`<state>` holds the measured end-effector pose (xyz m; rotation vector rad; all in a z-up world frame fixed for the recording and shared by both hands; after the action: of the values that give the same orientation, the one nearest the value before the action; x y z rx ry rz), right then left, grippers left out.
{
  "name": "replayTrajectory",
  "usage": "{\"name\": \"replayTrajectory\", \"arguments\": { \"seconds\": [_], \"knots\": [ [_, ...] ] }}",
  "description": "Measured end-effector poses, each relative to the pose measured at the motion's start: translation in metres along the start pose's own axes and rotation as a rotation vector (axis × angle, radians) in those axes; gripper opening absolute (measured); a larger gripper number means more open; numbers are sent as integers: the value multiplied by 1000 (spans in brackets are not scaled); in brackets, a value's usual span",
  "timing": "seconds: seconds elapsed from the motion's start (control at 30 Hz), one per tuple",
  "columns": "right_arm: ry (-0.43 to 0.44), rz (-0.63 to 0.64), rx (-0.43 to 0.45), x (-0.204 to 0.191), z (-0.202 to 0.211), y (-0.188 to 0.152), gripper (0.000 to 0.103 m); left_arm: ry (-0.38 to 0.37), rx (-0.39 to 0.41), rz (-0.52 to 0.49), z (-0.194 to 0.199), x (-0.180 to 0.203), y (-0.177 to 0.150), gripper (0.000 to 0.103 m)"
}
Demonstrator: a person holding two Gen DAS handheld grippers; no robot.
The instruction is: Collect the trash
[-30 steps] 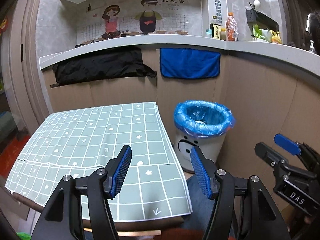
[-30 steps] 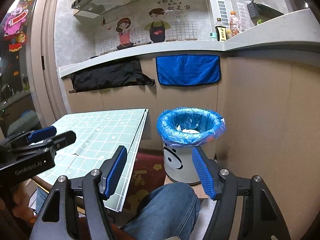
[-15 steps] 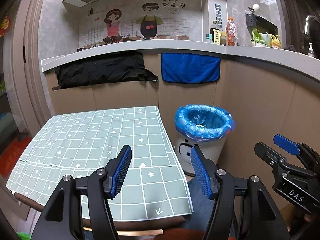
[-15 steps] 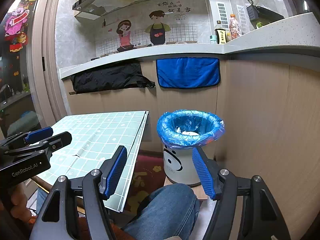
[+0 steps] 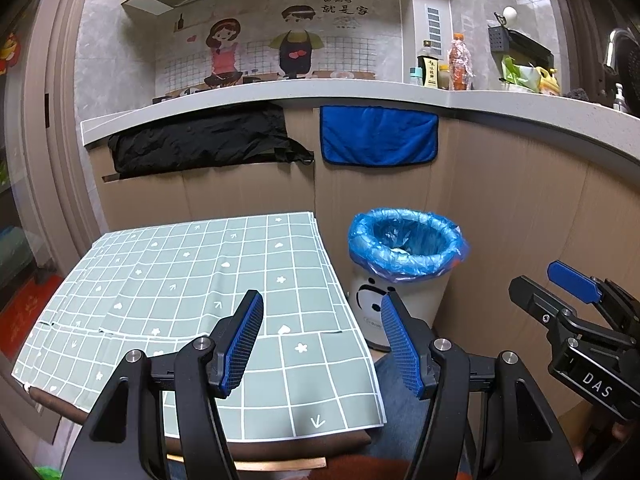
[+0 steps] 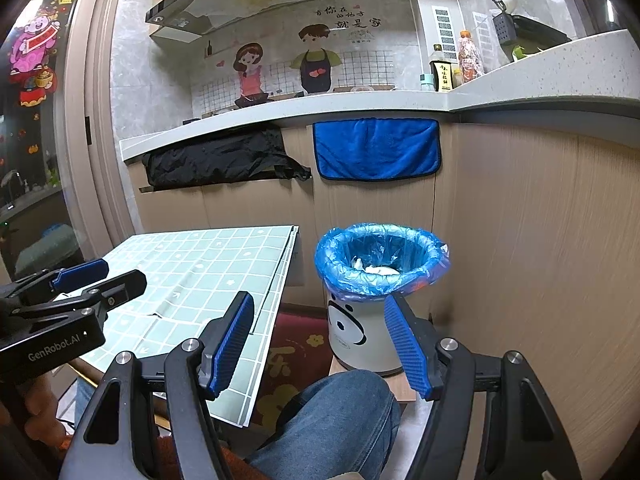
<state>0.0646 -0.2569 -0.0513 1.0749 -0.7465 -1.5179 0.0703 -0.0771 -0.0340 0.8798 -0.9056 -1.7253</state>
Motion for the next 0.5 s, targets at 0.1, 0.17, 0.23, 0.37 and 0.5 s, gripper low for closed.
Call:
{"name": "replayTrajectory", "arguments": {
  "seconds": [0.1,0.17,0.23,0.37,0.5],
  "knots": [
    [-3,1,12,0,3,3,65,-1,0,-2,0,1,0,62],
    [-2,0,13,-1,3,3,65,-2,-1,-1,-1,1,0,62],
    [-5,1,18,0,5,3,65,-2,-1,-1,-1,1,0,62],
    [-13,-3,19,2,6,4,65,-3,-3,0,-2,2,0,62],
    [-13,-4,20,3,6,5,65,-5,-6,4,-3,0,0,62]
  ]
}}
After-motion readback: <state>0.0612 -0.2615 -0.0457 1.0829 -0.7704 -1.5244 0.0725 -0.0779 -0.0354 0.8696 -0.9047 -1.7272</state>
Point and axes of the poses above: each gripper's, at about its wrist camera, not at the fingertips, and z roughly against the way its jaws point, x to its right, y to its top, the point moved 9 cm from there along -z, roughly the way its jaws point, and after that the axes turned 12 degrees about -z, right-handed, at the moved point
